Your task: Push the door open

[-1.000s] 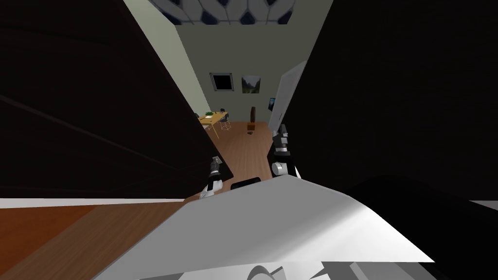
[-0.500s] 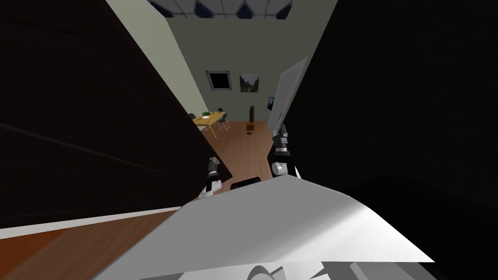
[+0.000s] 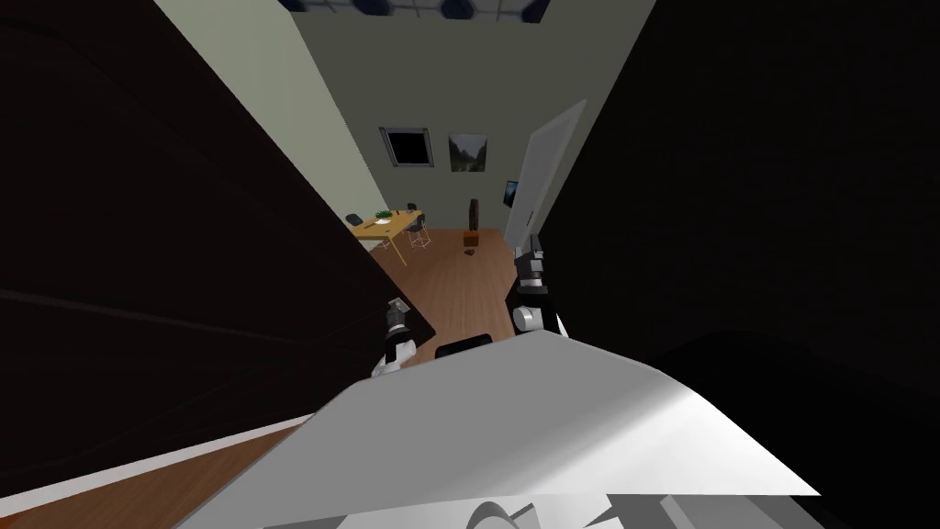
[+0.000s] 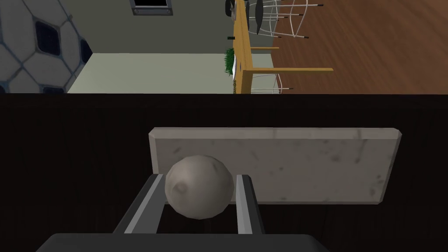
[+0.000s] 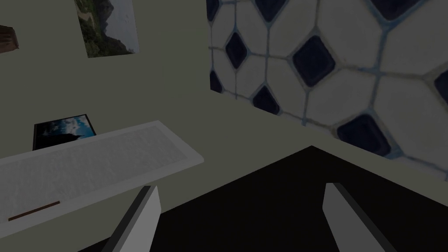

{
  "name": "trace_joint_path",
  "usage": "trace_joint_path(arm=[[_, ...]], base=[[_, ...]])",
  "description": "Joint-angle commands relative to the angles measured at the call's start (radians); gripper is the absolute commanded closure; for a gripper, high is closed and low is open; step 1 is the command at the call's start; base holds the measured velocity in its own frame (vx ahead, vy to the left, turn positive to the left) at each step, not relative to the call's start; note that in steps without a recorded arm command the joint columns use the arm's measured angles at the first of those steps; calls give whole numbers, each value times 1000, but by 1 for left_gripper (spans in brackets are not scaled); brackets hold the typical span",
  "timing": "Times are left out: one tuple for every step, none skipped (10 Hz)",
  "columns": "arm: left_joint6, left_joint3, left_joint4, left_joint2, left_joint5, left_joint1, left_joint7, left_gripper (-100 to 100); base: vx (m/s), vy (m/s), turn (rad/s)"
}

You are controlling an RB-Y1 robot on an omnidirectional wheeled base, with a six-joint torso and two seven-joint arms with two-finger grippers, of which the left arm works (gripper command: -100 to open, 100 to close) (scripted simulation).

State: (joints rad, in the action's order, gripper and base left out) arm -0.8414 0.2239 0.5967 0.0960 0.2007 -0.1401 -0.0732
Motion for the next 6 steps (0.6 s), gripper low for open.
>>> trace_joint_path(arm=[[17, 8, 32, 6, 4, 16, -5, 100], [20, 32, 45, 6, 28, 25, -24, 100], [22, 49, 53, 5, 44, 31, -37, 100], [22, 57, 57, 5, 52, 34, -44, 100], [24, 75, 66, 4, 68, 41, -58, 100], [24, 75, 66, 4, 68, 41, -58, 100]], base=[[27, 1, 14], [92, 2, -82], [182, -2, -98], [176, 2, -37], [166, 25, -60], [117, 24, -16]])
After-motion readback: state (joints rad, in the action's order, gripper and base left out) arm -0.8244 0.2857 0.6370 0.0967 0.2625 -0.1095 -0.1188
